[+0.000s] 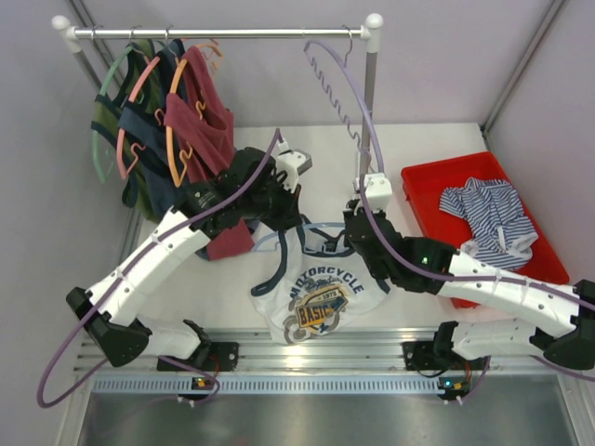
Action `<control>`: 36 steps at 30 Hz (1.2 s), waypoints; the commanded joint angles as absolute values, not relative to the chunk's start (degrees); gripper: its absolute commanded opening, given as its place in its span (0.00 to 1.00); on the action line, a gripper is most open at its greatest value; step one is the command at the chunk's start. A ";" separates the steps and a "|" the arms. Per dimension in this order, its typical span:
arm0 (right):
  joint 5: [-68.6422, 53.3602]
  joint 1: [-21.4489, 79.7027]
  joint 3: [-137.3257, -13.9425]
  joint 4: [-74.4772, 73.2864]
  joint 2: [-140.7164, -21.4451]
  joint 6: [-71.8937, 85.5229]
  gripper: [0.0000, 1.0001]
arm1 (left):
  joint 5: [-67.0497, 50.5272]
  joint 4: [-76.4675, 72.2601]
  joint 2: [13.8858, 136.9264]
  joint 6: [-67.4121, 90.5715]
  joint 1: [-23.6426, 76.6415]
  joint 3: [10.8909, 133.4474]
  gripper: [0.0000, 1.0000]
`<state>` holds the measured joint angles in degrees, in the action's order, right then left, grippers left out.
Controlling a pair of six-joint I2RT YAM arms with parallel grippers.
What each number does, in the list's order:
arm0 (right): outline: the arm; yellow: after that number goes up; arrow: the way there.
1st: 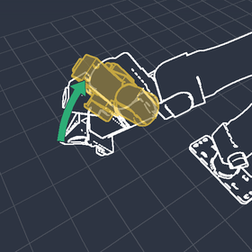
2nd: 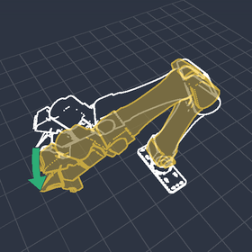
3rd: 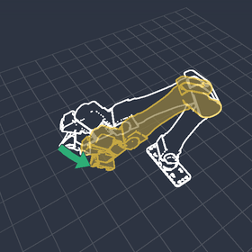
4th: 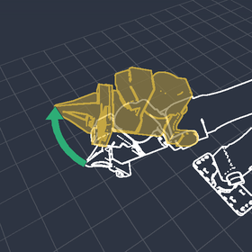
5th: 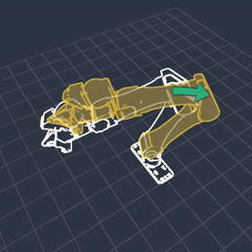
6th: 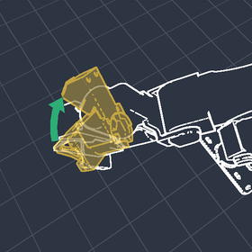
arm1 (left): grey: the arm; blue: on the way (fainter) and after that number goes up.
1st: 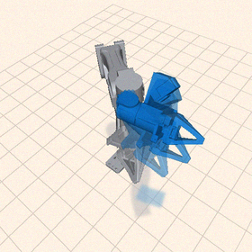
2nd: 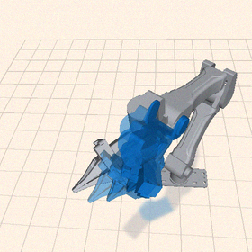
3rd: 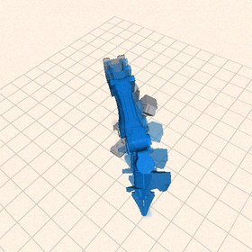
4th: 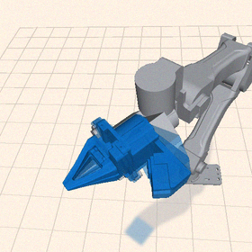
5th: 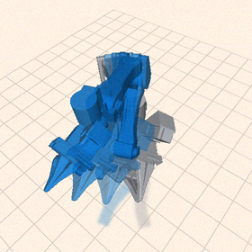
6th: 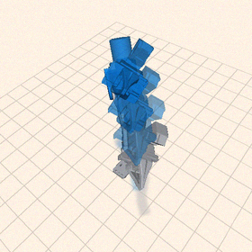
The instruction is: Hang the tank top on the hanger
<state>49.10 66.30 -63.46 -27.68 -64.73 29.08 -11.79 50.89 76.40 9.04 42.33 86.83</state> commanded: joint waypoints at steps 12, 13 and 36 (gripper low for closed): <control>48.69 68.82 -64.78 -19.69 -59.42 25.58 0.00 | -15.73 47.83 72.52 3.96 42.54 91.06 0.48; 48.17 68.82 -64.51 -19.77 -58.98 25.40 0.00 | -15.82 47.20 71.90 3.17 42.54 90.79 0.49; 41.75 68.82 -64.51 -22.85 -53.44 22.94 0.00 | -28.12 44.13 66.89 -7.03 42.54 79.02 0.59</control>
